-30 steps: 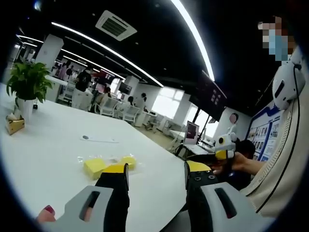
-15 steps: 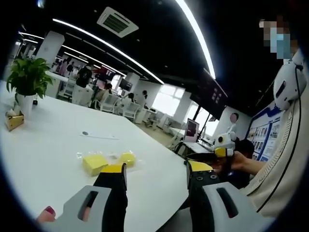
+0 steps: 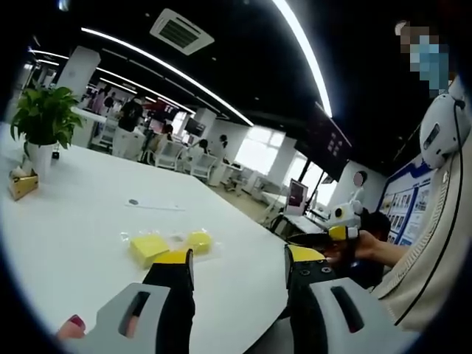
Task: Compare the silicone blocks by pressing each to a similar depth, holding the contact briefly, and releasing to observe deformation and rebound differences across the visible hardness samples.
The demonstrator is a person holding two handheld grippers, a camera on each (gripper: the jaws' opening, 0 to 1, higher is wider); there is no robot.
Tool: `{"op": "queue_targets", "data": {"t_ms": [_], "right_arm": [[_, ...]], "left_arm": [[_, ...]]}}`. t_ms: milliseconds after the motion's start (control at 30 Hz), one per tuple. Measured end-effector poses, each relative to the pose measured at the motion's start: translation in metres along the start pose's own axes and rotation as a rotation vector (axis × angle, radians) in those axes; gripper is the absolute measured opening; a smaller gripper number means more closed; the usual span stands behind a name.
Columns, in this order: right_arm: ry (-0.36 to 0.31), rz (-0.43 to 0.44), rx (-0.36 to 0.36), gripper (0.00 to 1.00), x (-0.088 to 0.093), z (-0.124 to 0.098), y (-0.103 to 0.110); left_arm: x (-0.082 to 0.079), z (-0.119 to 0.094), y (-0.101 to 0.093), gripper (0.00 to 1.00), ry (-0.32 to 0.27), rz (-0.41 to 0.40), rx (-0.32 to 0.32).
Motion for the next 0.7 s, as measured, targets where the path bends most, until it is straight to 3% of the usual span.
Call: {"op": "queue_targets", "data": {"t_ms": [400,567,700], "right_arm": [[0.0,0.012,0.021,0.64,-0.009,0.006,-0.016],[0.005,0.015,0.024,0.63,-0.014,0.01,-0.025],[0.015,0.022,0.027,0.63,-0.017,0.015,-0.033]], "left_arm": [[-0.001,0.017,0.027,0.54,0.026,-0.025,-0.056],[-0.002,0.026,0.046,0.64,0.006,-0.106,-0.081],[-0.003,0.036,0.067,0.63,-0.004,-0.137,-0.124]]}}
Point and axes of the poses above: the point that each gripper's makers call its tool centre point, and the gripper's own axes: z roughly forward along the fingers, y roughly to its left, x roughly out of its underside, the point moved 10 cm from there along -z, roughly backward along the fingers, and after that the axes turned 4 degrees about z, right-handed, at the moved point
